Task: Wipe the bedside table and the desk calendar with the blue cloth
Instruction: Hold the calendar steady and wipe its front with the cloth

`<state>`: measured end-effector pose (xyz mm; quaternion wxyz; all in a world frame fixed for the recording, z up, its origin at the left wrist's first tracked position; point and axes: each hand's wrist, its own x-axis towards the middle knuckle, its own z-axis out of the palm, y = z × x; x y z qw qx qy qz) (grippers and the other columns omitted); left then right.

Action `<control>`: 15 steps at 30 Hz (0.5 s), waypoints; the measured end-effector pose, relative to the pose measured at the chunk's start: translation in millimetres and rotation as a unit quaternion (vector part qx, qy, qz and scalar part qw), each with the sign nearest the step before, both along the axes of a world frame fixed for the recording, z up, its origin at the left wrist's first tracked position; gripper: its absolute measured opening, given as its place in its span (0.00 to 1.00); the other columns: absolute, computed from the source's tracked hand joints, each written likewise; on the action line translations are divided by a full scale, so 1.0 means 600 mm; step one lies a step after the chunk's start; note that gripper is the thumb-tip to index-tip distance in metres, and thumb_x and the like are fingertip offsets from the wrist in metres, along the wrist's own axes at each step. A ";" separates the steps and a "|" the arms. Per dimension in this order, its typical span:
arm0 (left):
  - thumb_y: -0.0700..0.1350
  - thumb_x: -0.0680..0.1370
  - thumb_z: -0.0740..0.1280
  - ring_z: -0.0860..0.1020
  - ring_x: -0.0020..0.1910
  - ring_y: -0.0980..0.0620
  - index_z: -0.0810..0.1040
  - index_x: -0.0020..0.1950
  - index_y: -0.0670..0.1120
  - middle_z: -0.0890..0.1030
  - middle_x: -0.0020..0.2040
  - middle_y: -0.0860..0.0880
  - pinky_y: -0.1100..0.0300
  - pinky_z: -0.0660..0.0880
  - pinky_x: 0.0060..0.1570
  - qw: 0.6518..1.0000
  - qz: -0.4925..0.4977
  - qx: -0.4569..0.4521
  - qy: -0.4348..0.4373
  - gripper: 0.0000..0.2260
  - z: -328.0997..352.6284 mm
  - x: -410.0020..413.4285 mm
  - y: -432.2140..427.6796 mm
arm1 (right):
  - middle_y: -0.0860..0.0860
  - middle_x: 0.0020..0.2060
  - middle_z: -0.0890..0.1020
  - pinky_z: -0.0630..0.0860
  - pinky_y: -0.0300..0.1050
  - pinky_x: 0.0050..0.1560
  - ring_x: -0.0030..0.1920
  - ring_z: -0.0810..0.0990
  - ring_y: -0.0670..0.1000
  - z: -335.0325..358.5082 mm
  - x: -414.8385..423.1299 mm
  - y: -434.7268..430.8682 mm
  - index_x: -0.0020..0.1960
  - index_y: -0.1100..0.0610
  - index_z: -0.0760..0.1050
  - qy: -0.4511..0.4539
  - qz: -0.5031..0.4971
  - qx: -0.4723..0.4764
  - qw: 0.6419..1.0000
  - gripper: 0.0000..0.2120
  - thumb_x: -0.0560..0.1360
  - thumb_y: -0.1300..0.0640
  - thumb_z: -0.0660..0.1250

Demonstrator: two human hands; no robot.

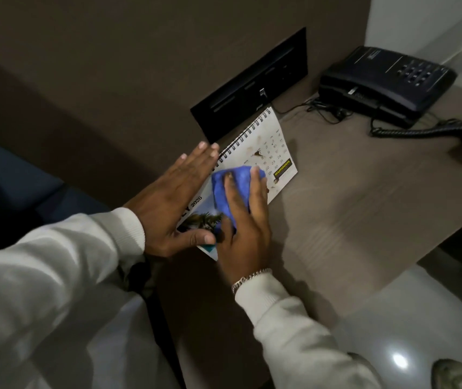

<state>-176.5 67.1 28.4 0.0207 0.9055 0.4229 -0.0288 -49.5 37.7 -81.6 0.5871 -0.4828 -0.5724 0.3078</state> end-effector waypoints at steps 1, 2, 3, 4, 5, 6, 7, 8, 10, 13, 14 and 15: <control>0.70 0.72 0.56 0.44 0.79 0.44 0.44 0.77 0.37 0.47 0.79 0.40 0.46 0.49 0.77 1.000 -0.002 0.003 0.002 0.48 0.000 0.000 0.000 | 0.59 0.76 0.56 0.62 0.61 0.73 0.77 0.50 0.60 0.005 0.006 0.015 0.71 0.52 0.65 0.003 -0.014 0.004 1.000 0.30 0.73 0.71 0.64; 0.70 0.72 0.56 0.44 0.79 0.44 0.44 0.77 0.37 0.47 0.79 0.40 0.46 0.49 0.77 1.000 -0.002 0.005 0.005 0.48 0.000 0.000 -0.001 | 0.60 0.76 0.58 0.63 0.61 0.73 0.77 0.51 0.60 0.006 0.012 0.028 0.71 0.53 0.65 0.002 -0.028 0.009 1.000 0.30 0.72 0.71 0.63; 0.70 0.72 0.56 0.44 0.79 0.44 0.44 0.77 0.37 0.47 0.79 0.40 0.46 0.49 0.77 1.000 0.000 0.005 0.012 0.48 0.001 0.001 -0.001 | 0.61 0.75 0.59 0.63 0.61 0.73 0.77 0.53 0.61 0.004 0.017 0.037 0.71 0.54 0.65 -0.001 -0.039 0.010 0.999 0.30 0.72 0.72 0.62; 0.70 0.72 0.55 0.44 0.79 0.44 0.44 0.77 0.37 0.47 0.79 0.40 0.45 0.50 0.77 1.000 0.003 0.003 0.023 0.48 0.003 0.002 -0.002 | 0.61 0.75 0.59 0.64 0.61 0.72 0.77 0.53 0.61 -0.002 0.021 0.039 0.71 0.54 0.65 -0.009 -0.044 0.004 0.999 0.30 0.72 0.72 0.62; 0.70 0.72 0.55 0.44 0.79 0.44 0.44 0.77 0.37 0.47 0.79 0.40 0.45 0.50 0.77 0.999 0.007 0.000 0.035 0.48 0.006 0.004 -0.003 | 0.60 0.76 0.58 0.64 0.61 0.72 0.77 0.52 0.60 -0.007 0.023 0.034 0.71 0.53 0.65 -0.019 -0.041 -0.010 0.999 0.30 0.73 0.72 0.62; 0.70 0.72 0.54 0.44 0.79 0.45 0.43 0.77 0.38 0.47 0.80 0.40 0.45 0.50 0.77 0.999 0.010 -0.007 0.048 0.48 0.011 0.006 -0.003 | 0.58 0.77 0.56 0.65 0.61 0.72 0.77 0.50 0.59 -0.013 0.024 0.023 0.72 0.52 0.63 -0.028 -0.031 -0.028 0.999 0.30 0.73 0.71 0.62; 0.71 0.71 0.53 0.43 0.79 0.45 0.42 0.77 0.38 0.46 0.80 0.40 0.45 0.50 0.77 0.998 0.015 -0.015 0.062 0.49 0.017 0.007 -0.003 | 0.56 0.77 0.54 0.66 0.61 0.71 0.78 0.49 0.58 -0.019 0.023 0.009 0.72 0.50 0.62 -0.035 -0.018 -0.043 0.998 0.31 0.74 0.70 0.63; 0.72 0.71 0.53 0.42 0.79 0.45 0.41 0.77 0.39 0.45 0.80 0.41 0.45 0.50 0.77 0.997 0.019 -0.024 0.073 0.49 0.024 0.008 -0.002 | 0.54 0.77 0.53 0.68 0.61 0.70 0.78 0.49 0.57 -0.025 0.023 -0.004 0.72 0.48 0.62 -0.038 -0.006 -0.051 0.998 0.31 0.74 0.69 0.63; 0.72 0.71 0.52 0.40 0.79 0.47 0.40 0.77 0.39 0.43 0.80 0.42 0.46 0.48 0.77 0.996 0.022 -0.030 0.087 0.49 0.033 0.013 0.003 | 0.52 0.77 0.53 0.69 0.61 0.68 0.77 0.50 0.55 -0.028 0.027 -0.019 0.72 0.46 0.62 -0.033 0.003 -0.049 0.998 0.31 0.74 0.69 0.63; 0.72 0.71 0.50 0.39 0.79 0.46 0.40 0.77 0.38 0.41 0.79 0.41 0.49 0.45 0.77 0.995 -0.004 -0.002 0.099 0.49 0.033 0.032 0.019 | 0.54 0.76 0.58 0.64 0.56 0.73 0.77 0.54 0.54 -0.009 0.047 0.005 0.72 0.46 0.63 -0.012 -0.040 -0.017 0.999 0.30 0.74 0.68 0.59; 0.72 0.72 0.49 0.40 0.79 0.45 0.40 0.77 0.37 0.41 0.79 0.40 0.50 0.45 0.77 0.994 -0.014 0.005 0.106 0.48 0.030 0.038 0.023 | 0.55 0.76 0.59 0.61 0.54 0.75 0.77 0.54 0.54 0.000 0.055 0.020 0.72 0.46 0.63 -0.006 -0.056 -0.009 0.998 0.30 0.74 0.69 0.59; 0.71 0.72 0.50 0.40 0.79 0.44 0.40 0.77 0.37 0.41 0.79 0.40 0.50 0.46 0.77 0.994 -0.021 0.007 0.108 0.48 0.028 0.042 0.029 | 0.55 0.76 0.59 0.59 0.51 0.75 0.77 0.54 0.54 0.008 0.062 0.035 0.72 0.47 0.63 -0.006 -0.062 -0.007 0.998 0.31 0.74 0.69 0.60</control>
